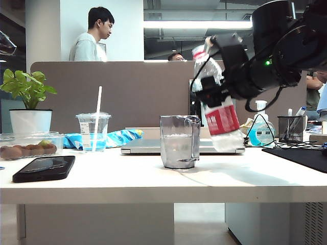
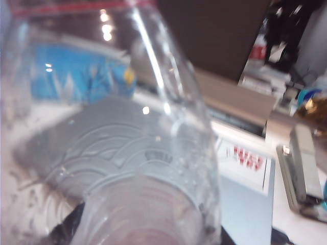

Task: Pick up the mineral water bottle on the table and pour water into the mug until it's half full.

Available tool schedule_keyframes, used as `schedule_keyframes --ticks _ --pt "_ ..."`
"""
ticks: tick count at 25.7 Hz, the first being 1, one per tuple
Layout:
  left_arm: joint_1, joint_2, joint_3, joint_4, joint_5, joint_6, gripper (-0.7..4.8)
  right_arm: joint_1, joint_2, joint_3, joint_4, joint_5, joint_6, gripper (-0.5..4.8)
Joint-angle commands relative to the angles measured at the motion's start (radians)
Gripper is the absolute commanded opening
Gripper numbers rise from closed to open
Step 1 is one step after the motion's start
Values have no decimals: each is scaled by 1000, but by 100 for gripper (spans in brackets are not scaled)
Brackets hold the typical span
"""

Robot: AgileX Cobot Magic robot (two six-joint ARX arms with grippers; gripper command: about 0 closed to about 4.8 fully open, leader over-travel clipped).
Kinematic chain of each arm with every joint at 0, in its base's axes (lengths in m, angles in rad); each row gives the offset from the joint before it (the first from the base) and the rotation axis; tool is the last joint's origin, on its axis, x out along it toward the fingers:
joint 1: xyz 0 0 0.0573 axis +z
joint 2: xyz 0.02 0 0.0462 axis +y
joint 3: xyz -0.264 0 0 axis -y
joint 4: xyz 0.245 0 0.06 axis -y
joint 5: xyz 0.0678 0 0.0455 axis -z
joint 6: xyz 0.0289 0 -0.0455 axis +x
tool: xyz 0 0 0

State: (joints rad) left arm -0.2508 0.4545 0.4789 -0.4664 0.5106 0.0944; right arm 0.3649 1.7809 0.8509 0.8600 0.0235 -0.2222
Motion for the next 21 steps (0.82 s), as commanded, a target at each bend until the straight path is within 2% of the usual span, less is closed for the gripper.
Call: schedule_keyframes --ticks 1,6,21 --pt "2 -1 6 10 -2 3 -5 -6 14 -14 129 3 150 268" --pt "2 -1 6 11 -2 3 -5 -11 44 -30 192 8 182 268" --pt "2 -1 6 11 -2 4 -5 -11 80 -67 216 8 224 271"
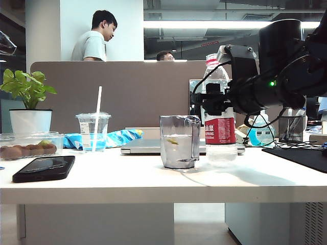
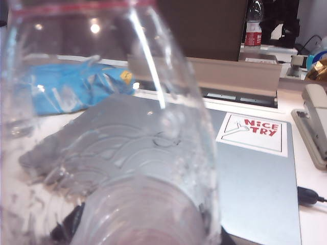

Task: Pick up the mineral water bottle on the table and pour water into the mug until it's half full.

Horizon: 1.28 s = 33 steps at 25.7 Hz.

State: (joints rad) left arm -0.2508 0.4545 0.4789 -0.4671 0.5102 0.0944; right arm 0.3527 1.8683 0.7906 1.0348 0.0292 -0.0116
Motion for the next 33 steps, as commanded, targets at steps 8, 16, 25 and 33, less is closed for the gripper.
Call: schedule_keyframes --ticks 8,16,25,33 --pt "2 -1 6 12 -2 3 -5 1 -7 -42 64 1 13 442" --pt "2 -1 7 12 -2 7 -5 2 -10 -67 116 5 13 479" --pt "3 -87 71 10 -139 66 -5 2 -80 -145 126 47 -1 479" --pt "4 -290 122 -121 -340 93 -5 2 -243 -300 122 70 0 479"
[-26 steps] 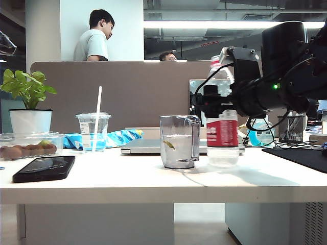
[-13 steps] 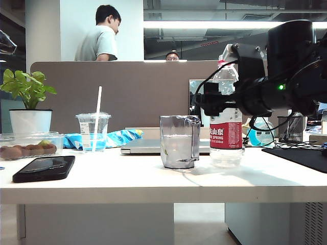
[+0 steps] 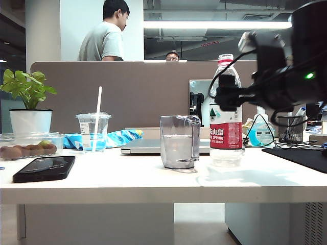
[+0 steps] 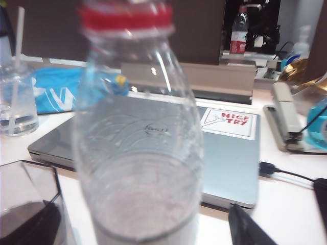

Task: Pick up the mineral water bottle on the table and pour water into the mug until it's half full.

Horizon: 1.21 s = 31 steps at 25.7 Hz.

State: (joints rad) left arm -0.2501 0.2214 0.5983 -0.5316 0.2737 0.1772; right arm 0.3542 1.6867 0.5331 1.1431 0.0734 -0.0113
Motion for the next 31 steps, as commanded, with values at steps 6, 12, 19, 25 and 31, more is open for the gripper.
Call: schedule_keyframes --ticks 6,12,19,25,31 --pt "3 -164 -3 -111 -150 10 -5 4 -263 -185 12 29 1 437" --pt "3 -173 -68 -107 -151 36 -5 30 -509 -293 -35 -10 31 17" --pt "3 -173 -120 -92 -218 33 -5 70 -730 -305 -284 -60 43 -1" --pt "3 -173 -120 -88 -217 32 -5 83 -991 -305 -511 -155 51 -1" --pt "3 -173 -120 -88 -217 32 -5 82 -1248 -305 -790 -154 61 -1"
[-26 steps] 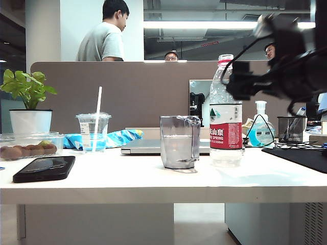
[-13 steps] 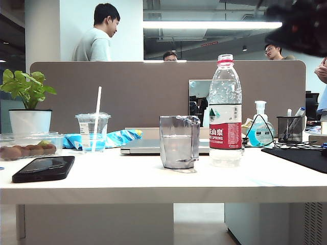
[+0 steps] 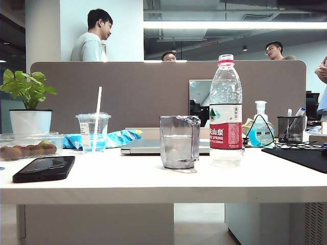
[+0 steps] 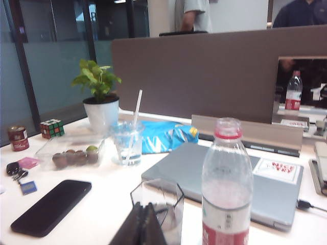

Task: Pick up the mineral water bottle on the table and pour water into the mug until it's half full.

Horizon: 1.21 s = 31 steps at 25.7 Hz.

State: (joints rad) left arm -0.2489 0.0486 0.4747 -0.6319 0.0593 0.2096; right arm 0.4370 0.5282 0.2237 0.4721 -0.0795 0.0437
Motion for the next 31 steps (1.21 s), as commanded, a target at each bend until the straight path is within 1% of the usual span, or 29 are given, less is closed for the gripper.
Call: schedule_keyframes --ticks 1,5,6,8,10,11,13,14,16,17,19,20,22,27,29,31 --pt "2 0 4 12 -3 0 -5 -1 -126 5 -158 -2 6 -1" --pt "2 0 4 12 -3 0 -5 -2 -303 5 -303 2 5 -1" --pt "2 0 4 12 -3 0 -5 -2 -391 5 -336 23 5 -1" --pt "2 0 4 12 -3 0 -5 -2 -467 5 -356 26 3 -1" --pt "2 -1 3 12 -3 0 -5 -2 -529 6 -365 42 -61 -1" --pt "2 0 4 13 -3 0 -5 -4 -531 7 -338 47 -77 -1" --pt "3 -4 3 11 -2 0 -5 -10 -513 9 -342 85 -133 -1" --pt "3 -6 4 14 6 0 -5 -13 -512 9 -376 119 -163 -1" --pt "2 -7 4 12 11 0 -5 -23 -512 5 -443 211 -175 -1" --pt "3 -7 4 12 7 0 -4 -32 -512 -11 -497 298 -174 -1" --pt "3 -7 4 13 9 0 -5 -45 -513 -82 -487 450 -175 -1" --pt "3 -7 4 13 8 0 -4 -59 -513 -106 -481 454 -174 -1" --pt "3 -7 4 13 8 0 -5 -97 -513 -145 -462 430 -174 -1" --pt "3 -7 4 13 8 0 -5 -220 -518 -212 -441 275 -171 -1" --pt "3 -7 4 12 8 0 -5 -301 -528 -223 -443 207 -165 -1" --pt "3 -7 4 13 8 0 -5 -377 -528 -223 -443 173 -148 -1"
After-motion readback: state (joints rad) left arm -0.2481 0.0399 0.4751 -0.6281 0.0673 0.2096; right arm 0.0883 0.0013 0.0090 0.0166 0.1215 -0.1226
